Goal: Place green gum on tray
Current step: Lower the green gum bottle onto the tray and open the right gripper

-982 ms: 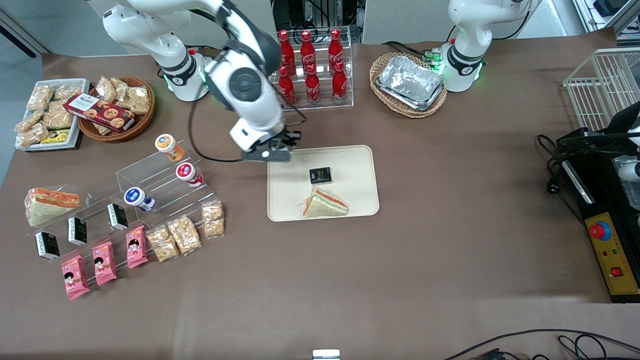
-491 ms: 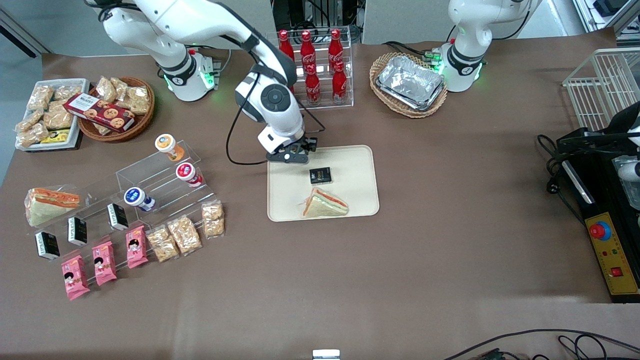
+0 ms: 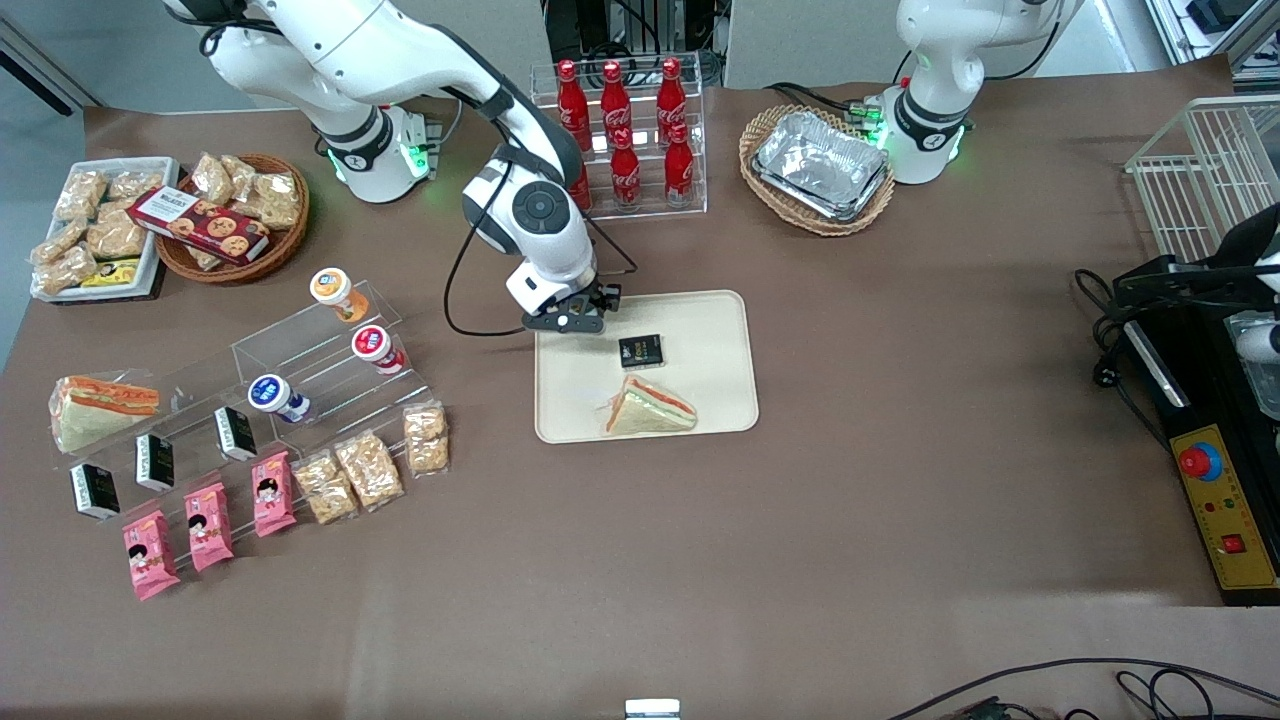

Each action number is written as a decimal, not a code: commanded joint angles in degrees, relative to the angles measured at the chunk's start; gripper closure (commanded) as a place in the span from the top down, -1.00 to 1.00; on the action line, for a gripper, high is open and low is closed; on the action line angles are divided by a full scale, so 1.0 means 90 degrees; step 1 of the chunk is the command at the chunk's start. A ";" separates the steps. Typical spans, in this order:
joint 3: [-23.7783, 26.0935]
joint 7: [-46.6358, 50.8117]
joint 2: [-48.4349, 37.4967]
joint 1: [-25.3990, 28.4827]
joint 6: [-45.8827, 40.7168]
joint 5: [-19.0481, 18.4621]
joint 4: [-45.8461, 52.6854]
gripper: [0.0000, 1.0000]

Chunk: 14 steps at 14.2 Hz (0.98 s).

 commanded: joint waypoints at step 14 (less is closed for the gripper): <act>-0.0067 0.0133 0.0258 -0.0074 0.0323 -0.0572 0.0007 0.88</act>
